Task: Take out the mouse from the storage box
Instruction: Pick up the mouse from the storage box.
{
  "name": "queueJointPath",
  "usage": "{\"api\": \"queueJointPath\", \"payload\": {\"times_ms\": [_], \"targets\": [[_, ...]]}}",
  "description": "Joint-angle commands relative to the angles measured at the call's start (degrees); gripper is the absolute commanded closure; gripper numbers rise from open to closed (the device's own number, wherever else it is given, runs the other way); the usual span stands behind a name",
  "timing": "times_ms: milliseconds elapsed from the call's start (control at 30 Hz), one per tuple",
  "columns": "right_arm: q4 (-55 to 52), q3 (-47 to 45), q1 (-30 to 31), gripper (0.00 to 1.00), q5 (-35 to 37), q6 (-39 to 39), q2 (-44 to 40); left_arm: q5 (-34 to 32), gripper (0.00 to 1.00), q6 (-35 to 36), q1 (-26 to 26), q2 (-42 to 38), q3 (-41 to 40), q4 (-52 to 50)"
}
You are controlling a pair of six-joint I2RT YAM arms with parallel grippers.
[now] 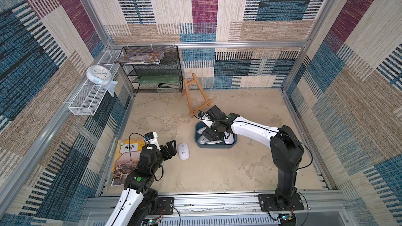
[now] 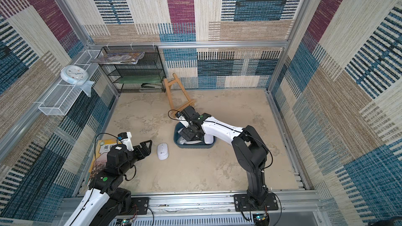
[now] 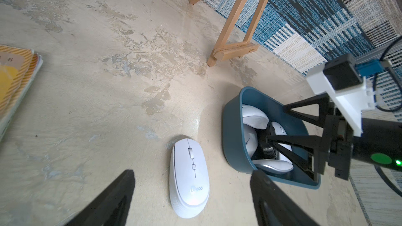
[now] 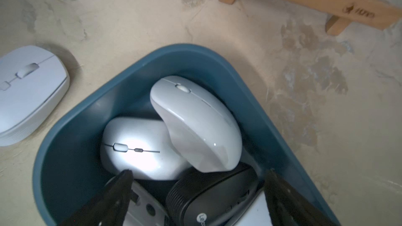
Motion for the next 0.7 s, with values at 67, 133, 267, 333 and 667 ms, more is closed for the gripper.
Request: {"api": "queueJointPath", "payload": {"times_ms": [67,133,267,333,667], "targets": [[-5.2,6.0,0.1,0.03,0.5,-4.7,5.4,0.9,0.13,1.3,0.1,-0.2,0.3,-0.3],[-6.4,7.6,0.2,0.05,0.8,-5.2,6.9,1.3,0.13,1.3,0.1,-0.7,0.4,-0.5],[-5.7,8.4,0.2,0.05,2.6,-5.8,8.1,1.1,0.13,1.2,0.1,-1.4,0.2,-0.6],[-6.4,9.4,0.2,0.05,2.8,-6.0,9.2,1.6,0.13,1.1,0.1,-1.1,0.3,-0.4],[-6.6,12.0,1.1,0.24,4.2,-7.2,13.5,1.3,0.12,1.1,0.1,-1.2,0.1,-0.3]]}}
